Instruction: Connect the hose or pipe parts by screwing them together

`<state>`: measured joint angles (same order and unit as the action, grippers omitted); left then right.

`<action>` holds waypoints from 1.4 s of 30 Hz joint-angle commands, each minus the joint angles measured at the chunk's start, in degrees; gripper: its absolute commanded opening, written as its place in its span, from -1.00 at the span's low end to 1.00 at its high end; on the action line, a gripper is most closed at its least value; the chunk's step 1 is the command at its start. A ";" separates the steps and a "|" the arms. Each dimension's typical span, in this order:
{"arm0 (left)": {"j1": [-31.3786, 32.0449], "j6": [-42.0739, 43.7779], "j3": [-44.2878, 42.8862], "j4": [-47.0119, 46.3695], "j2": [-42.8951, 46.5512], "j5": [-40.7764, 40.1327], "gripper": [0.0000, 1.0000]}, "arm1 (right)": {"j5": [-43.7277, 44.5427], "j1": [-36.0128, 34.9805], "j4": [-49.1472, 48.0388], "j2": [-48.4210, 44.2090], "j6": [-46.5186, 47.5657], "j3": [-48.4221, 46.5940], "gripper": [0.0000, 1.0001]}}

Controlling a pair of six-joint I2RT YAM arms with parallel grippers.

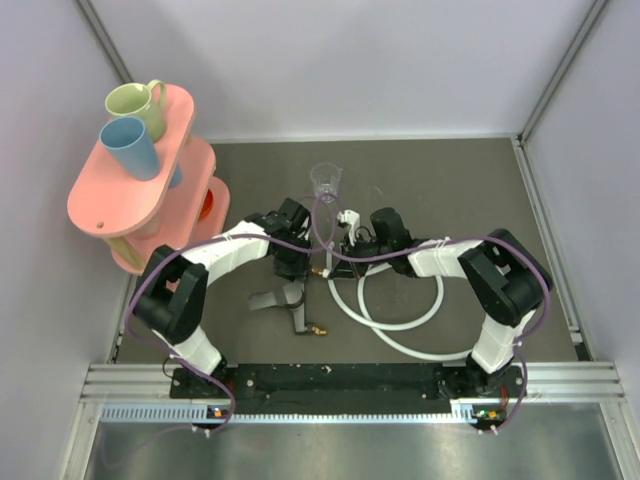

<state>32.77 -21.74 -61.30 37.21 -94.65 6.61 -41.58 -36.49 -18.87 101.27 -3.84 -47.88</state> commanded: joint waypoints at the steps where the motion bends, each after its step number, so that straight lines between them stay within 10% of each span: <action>1: 1.33 -2.26 -0.23 -6.71 -1.06 6.64 -0.45 | -1.92 -2.09 -8.11 -4.07 1.90 -0.90 -1.00; 4: 1.33 -1.47 0.13 -7.68 -1.50 9.29 -1.00 | -0.78 -2.62 -6.71 -5.03 6.80 -0.55 -1.00; 16: 1.33 2.66 -1.72 -7.86 -1.77 19.67 -1.00 | 16.62 -11.05 -8.53 -13.64 38.63 7.44 -1.00; 42: 1.15 1.53 6.18 -21.99 10.53 26.61 -1.00 | 2.83 -6.85 -12.13 -8.02 13.09 0.77 -1.00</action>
<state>31.09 -17.76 -55.00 30.55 -91.22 15.49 -29.78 -43.97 -14.90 92.42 19.90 -42.35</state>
